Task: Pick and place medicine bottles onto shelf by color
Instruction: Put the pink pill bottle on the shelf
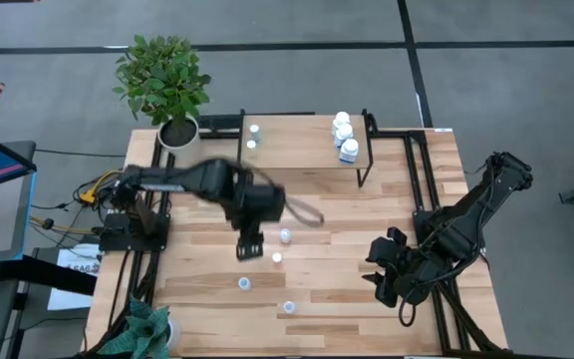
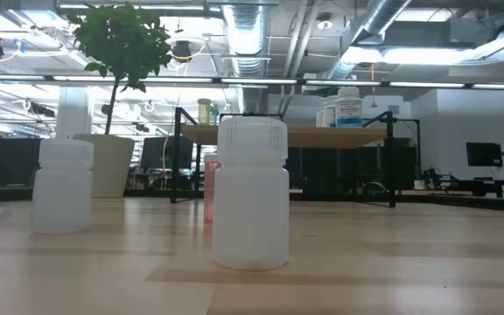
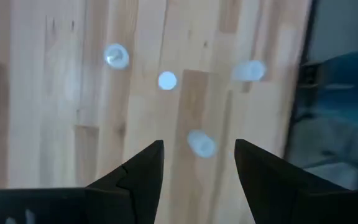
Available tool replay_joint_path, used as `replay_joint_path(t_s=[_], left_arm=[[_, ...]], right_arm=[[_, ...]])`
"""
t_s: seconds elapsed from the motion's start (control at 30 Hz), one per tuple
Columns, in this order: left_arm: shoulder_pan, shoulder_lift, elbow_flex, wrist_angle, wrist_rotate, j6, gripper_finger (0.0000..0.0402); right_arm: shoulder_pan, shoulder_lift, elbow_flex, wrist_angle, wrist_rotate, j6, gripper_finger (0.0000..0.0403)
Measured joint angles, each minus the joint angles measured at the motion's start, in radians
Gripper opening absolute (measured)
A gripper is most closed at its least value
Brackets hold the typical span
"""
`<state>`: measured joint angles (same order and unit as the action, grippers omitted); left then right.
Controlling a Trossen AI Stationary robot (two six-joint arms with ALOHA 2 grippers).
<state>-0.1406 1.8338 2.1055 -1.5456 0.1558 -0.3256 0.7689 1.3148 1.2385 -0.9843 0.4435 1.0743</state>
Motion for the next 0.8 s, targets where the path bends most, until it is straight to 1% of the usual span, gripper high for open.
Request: replay_joint_path(t_s=[0.13, 0.23, 0.3, 0.47, 0.63, 0.73, 0.8], left_arm=[[-0.106, 0.002, -0.078, 0.105, -0.178, -0.028, 0.0183], [-0.162, 0.002, -0.141, 0.212, -0.261, -0.071, 0.0183], [-0.187, 0.001, -0.198, 0.305, -0.27, -0.082, 0.0183], [-0.217, 0.001, -0.335, 0.467, -0.271, -0.107, 0.0183], [-0.209, 0.001, -0.451, 0.506, -0.25, -0.129, 0.0195], [-0.206, 0.002, -0.508, 0.518, -0.243, -0.126, 0.0214], [-0.206, 0.001, -0.545, 0.561, -0.245, -0.1, 0.0229]], right_arm=[[-0.006, 0.0, 0.0, 0.004, 0.0, 0.002, 0.024], [-0.014, 0.0, 0.0, 0.007, 0.0, 0.002, 0.024], [-0.019, 0.0, 0.0, 0.008, 0.0, 0.002, 0.024], [-0.019, 0.0, 0.0, 0.007, 0.0, 0.001, 0.024], [-0.019, 0.0, 0.0, 0.007, 0.0, 0.001, 0.024], [-0.019, 0.0, 0.0, 0.006, 0.0, -0.001, 0.024], [-0.019, 0.0, 0.0, 0.006, 0.0, -0.001, 0.024]])
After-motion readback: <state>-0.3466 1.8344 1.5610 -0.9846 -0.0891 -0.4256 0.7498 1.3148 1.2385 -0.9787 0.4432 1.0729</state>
